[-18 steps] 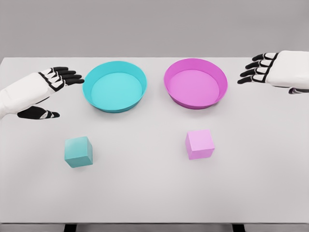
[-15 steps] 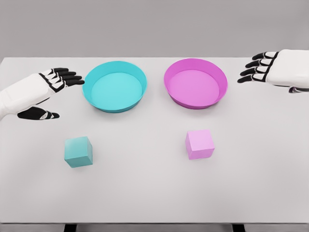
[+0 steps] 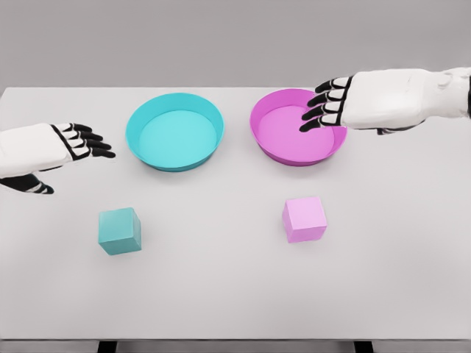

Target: Place the blocks in the corresponding plates according to their colors

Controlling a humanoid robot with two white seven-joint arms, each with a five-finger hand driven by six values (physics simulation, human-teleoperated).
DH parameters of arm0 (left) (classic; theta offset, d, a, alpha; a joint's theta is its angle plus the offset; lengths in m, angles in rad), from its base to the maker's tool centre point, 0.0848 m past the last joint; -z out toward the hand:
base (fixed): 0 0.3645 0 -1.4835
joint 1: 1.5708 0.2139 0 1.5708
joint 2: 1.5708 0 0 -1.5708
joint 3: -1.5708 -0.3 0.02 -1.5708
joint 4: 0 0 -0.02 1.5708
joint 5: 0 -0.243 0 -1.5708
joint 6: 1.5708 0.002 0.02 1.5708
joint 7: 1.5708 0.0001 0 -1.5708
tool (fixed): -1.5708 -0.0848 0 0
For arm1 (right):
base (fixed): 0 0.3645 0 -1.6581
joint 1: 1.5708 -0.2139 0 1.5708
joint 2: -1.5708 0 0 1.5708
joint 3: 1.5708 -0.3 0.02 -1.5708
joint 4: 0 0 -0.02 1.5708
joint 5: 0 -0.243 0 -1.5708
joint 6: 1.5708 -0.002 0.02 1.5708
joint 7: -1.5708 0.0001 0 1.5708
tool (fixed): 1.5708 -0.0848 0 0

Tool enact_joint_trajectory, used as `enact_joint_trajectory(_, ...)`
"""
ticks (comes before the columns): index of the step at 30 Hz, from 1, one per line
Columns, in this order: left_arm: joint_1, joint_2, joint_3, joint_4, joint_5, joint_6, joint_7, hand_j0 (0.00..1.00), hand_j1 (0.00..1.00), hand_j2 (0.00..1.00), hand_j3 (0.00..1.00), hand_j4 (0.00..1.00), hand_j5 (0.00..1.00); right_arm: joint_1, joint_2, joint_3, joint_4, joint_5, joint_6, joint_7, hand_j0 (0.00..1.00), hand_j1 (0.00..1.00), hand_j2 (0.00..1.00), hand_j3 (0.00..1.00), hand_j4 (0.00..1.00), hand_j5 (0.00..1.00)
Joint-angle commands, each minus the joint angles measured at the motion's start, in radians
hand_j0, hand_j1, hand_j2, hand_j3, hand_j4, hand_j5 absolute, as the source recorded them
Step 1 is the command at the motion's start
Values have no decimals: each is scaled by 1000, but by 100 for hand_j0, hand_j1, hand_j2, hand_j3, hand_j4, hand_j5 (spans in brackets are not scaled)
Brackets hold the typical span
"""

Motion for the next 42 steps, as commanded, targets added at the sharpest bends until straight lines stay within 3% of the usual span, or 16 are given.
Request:
enact_joint_trajectory(1, 0, 8, 0, -14, 6, 2, -13, 100, 100, 100, 100, 100, 100, 0, 38, 98, 0, -3, 2, 0, 100, 100, 100, 100, 100, 100)
enact_joint_trajectory(8, -20, -9, -55, -16, -8, 2, -13, 100, 100, 100, 100, 100, 100, -26, 80, 173, -2, -3, 2, 0, 100, 100, 100, 100, 100, 100)
enact_joint_trajectory(12, -23, -70, -55, -14, -35, 2, -13, 100, 100, 100, 100, 100, 100, -37, 107, 236, -2, -2, 2, 0, 100, 100, 100, 100, 100, 100)
enact_joint_trajectory(14, -84, -110, -61, 12, -57, 2, -13, 100, 100, 100, 100, 100, 100, -58, 133, 276, -2, 0, 2, 0, 100, 100, 100, 100, 100, 100)
enact_joint_trajectory(18, -101, -84, -73, 33, -22, 2, -13, 100, 100, 100, 100, 100, 100, -68, 140, 316, -2, 1, 2, 0, 100, 100, 100, 100, 100, 100)
enact_joint_trajectory(20, -98, -29, -108, 32, 31, 2, -13, 100, 100, 100, 100, 100, 100, -69, 137, 342, -2, 12, 2, 0, 100, 100, 100, 100, 100, 100)
enact_joint_trajectory(22, -100, -13, -115, 32, 64, 2, -13, 100, 100, 100, 100, 100, 100, -71, 130, 342, -2, 29, 2, 0, 100, 100, 100, 100, 100, 100)
enact_joint_trajectory(24, -107, -4, -153, 32, 66, 2, -13, 100, 100, 100, 100, 100, 100, -71, 132, 348, -2, 32, 2, 0, 100, 100, 100, 100, 100, 100)
enact_joint_trajectory(28, -104, 5, -159, 27, 66, 2, -13, 100, 100, 100, 100, 100, 100, -68, 133, 351, 0, 57, 2, 0, 100, 100, 100, 100, 100, 100)
enact_joint_trajectory(32, -92, -3, -170, 26, 63, 2, -13, 100, 100, 100, 100, 100, 100, -64, 135, 354, 0, 78, 2, 0, 100, 100, 100, 100, 100, 100)
enact_joint_trajectory(34, -92, -4, -216, 24, 63, 2, -13, 100, 100, 100, 100, 100, 100, -64, 135, 354, 1, 90, 2, 0, 100, 100, 100, 100, 100, 100)
enact_joint_trajectory(42, -92, -49, -273, 20, 55, 2, -13, 100, 100, 100, 100, 100, 100, -69, 140, 351, 1, 83, 2, 0, 100, 100, 100, 100, 100, 100)
